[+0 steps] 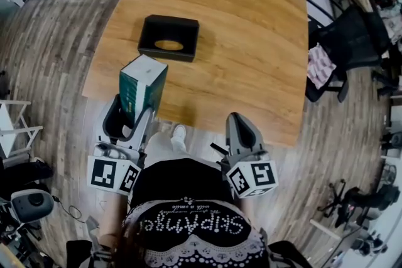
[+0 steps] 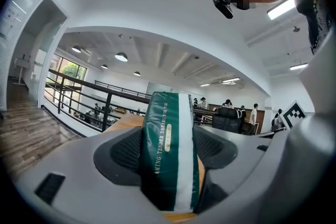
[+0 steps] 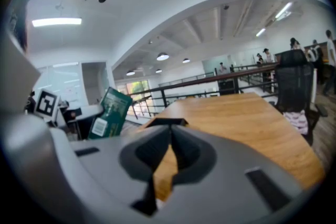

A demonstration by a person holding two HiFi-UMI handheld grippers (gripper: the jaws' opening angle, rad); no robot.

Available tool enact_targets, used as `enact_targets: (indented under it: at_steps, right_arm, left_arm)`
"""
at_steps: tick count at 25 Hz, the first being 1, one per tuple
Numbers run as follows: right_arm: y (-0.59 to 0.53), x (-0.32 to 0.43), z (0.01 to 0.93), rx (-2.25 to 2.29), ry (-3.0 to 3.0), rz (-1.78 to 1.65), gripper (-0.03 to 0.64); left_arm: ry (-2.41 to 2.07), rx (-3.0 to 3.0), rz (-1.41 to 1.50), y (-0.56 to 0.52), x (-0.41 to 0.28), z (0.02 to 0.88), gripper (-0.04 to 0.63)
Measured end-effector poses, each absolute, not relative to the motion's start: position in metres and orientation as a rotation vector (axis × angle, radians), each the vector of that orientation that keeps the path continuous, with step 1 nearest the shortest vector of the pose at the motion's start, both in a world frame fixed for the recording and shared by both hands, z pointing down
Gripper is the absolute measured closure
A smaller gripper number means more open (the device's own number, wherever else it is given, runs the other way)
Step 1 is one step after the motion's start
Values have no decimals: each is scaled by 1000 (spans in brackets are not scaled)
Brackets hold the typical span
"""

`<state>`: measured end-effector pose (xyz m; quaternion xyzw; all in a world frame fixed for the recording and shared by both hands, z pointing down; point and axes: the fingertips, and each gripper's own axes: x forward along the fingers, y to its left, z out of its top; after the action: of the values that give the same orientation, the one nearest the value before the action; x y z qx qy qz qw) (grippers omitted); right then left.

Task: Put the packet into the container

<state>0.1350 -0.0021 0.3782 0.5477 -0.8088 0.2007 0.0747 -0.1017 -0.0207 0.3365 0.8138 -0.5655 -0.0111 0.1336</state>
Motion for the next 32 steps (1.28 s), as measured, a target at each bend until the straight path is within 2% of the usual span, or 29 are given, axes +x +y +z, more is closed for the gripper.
enact_targets:
  at_steps: [20, 32]
  right_arm:
    - [-38, 121, 375, 1692, -2398, 623, 578]
    - [-67, 67, 368, 1796, -2342, 634, 578]
  left_arm:
    - [-1627, 2388, -55, -71, -121, 326, 259]
    - [-1513, 2460, -40, -122, -170, 322, 261]
